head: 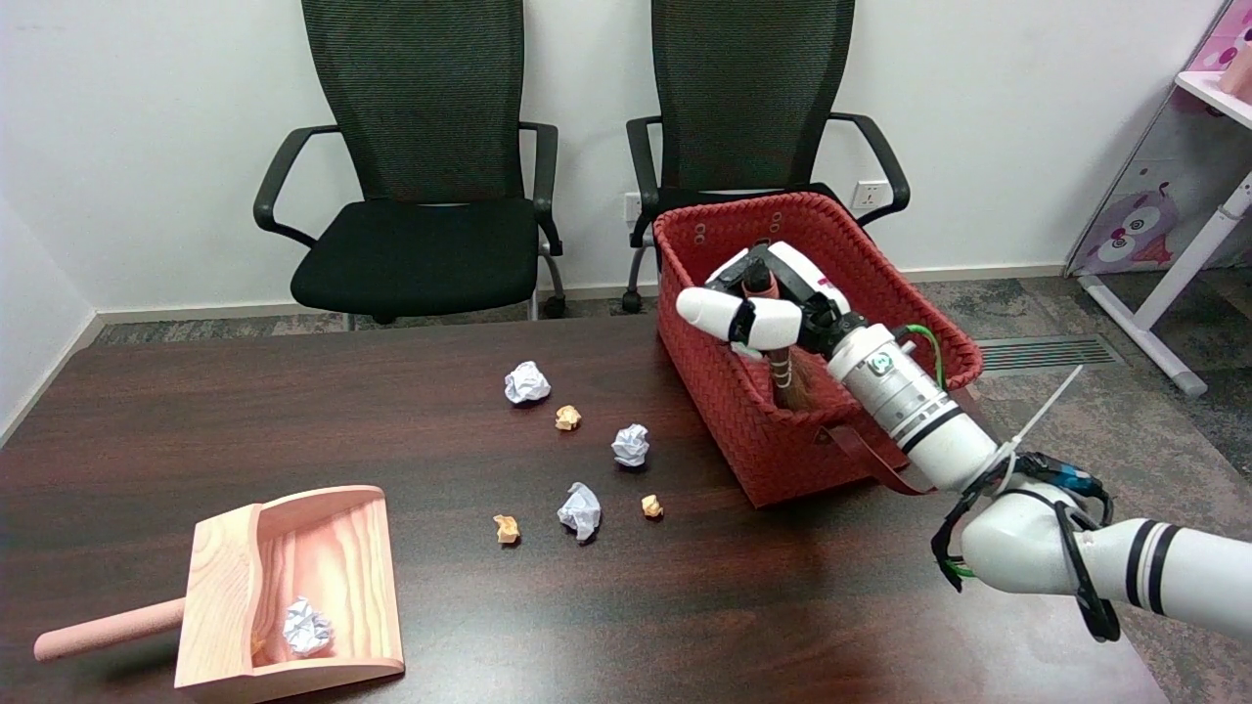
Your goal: Pick up the broom by its handle.
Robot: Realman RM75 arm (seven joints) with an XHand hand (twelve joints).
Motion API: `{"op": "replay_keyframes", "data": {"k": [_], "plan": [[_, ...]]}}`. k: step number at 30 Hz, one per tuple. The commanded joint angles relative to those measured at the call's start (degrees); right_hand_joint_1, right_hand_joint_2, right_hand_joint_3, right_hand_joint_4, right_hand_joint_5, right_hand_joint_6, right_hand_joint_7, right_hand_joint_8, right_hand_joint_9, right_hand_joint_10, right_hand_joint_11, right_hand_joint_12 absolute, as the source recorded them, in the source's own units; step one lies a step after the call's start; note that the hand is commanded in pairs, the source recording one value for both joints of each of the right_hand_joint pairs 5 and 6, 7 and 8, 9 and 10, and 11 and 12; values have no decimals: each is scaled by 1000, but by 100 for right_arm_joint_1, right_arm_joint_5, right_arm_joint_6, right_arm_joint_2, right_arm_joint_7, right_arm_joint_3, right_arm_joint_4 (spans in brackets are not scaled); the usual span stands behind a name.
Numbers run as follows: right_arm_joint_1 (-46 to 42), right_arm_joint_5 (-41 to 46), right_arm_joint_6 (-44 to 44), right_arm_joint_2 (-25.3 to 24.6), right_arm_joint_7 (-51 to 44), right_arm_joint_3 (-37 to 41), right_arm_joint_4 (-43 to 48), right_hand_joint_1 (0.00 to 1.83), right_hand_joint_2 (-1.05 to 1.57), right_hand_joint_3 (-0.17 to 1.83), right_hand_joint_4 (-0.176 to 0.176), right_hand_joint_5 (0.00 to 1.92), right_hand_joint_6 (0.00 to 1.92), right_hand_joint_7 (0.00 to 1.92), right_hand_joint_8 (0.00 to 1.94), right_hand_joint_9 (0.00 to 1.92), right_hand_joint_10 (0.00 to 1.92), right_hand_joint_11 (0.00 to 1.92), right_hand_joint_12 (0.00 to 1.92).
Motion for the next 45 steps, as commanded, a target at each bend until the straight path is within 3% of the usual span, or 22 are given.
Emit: {"op": "replay_keyframes", "data": {"k": [1,10,16,21,26,34,39,45], "plan": [[181,245,15,-78,-104,18,-25,707,458,785,21,1881,1881,1881,1881,1920,1920,1920,1920],[230,1207,50,-78,-1345,18,-426,687,509,739,3,1920,1920,1920,1920,1920,1920,1920,1920],[278,1624,251,-78,-1918,44,-656,794,669,693,2,1920,1920,1920,1920,1920,1920,1920,1920],[310,1672,252,-78,-1996,171,-812,880,749,872,1,1920,1920,1920,1920,1920,1920,1920,1920],[458,1707,232,-78,-1996,239,-972,975,1105,1049,4,1920,1920,1920,1920,1920,1920,1920,1920],[699,1790,173,-78,-1996,352,-1249,1011,1341,1008,16,1920,1920,1920,1920,1920,1920,1920,1920],[784,2372,184,-78,-1996,432,-1579,1011,1537,1142,33,1920,1920,1920,1920,1920,1920,1920,1920],[870,2669,144,-78,-1996,735,-1978,1014,1571,1237,39,1920,1920,1920,1920,1920,1920,1920,1920]]}}
